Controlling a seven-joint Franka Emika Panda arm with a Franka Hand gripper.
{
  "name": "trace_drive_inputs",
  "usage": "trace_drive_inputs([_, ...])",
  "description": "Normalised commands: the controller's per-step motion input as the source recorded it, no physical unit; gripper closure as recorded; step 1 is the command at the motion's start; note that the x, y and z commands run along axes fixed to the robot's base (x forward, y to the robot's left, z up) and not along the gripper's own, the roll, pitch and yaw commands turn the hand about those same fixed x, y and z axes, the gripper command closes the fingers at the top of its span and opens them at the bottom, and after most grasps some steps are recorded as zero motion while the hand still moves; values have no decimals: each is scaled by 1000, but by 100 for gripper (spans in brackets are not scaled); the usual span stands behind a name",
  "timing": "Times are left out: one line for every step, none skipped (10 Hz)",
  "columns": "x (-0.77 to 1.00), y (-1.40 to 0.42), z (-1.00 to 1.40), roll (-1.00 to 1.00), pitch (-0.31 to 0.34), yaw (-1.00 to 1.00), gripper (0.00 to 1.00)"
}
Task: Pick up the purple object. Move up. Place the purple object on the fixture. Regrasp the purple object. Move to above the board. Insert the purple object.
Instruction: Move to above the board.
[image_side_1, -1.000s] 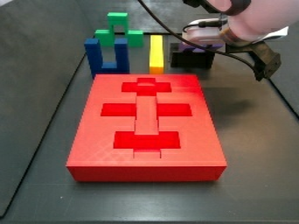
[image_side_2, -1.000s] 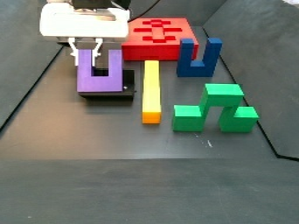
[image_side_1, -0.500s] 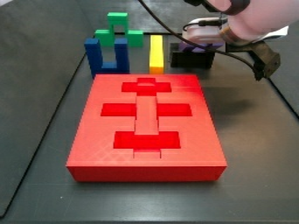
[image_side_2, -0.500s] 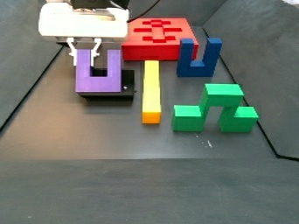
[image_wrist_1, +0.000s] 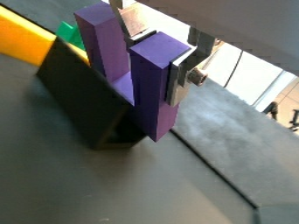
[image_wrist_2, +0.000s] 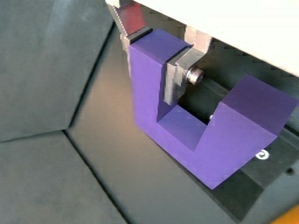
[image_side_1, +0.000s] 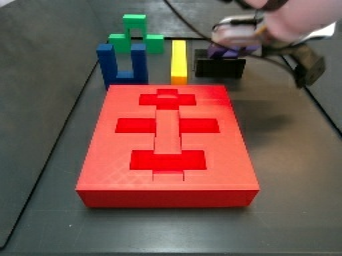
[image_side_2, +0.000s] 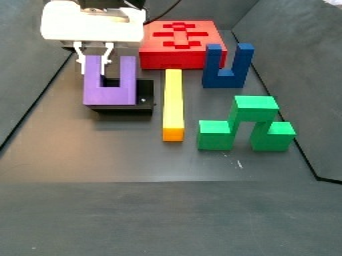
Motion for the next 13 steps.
trace_drive_inputs([-21,-6,1400,1,25,-23,100])
trace_drive_inputs([-60,-1,1400,-56,14,-14,100])
trace_drive_inputs([-62,8,1400,-44,16,-9,100])
trace_drive_inputs([-48,-10,1400,-26,46,-11,100])
trace_drive_inputs([-41,-16,1400,-13,53,-4,100])
trace_drive_inputs([-27,-3,1400,-11,50,4,100])
trace_drive_inputs([-12,-10,785,-8,61,15,100])
trace_drive_inputs([24,-9,280,3,74,20,100])
trace_drive_inputs([-1321,-1400,278,-1000,84,-104,100])
trace_drive_inputs([-1330,-1400,276,-1000,76,-102,100])
trace_drive_inputs([-1400,-1337,265,-1000,36,-88,100])
trace_drive_inputs([-1400,-1311,243,-1000,32,-83,100])
trace_drive_inputs([-1400,-1315,252,-1000,37,-78,100])
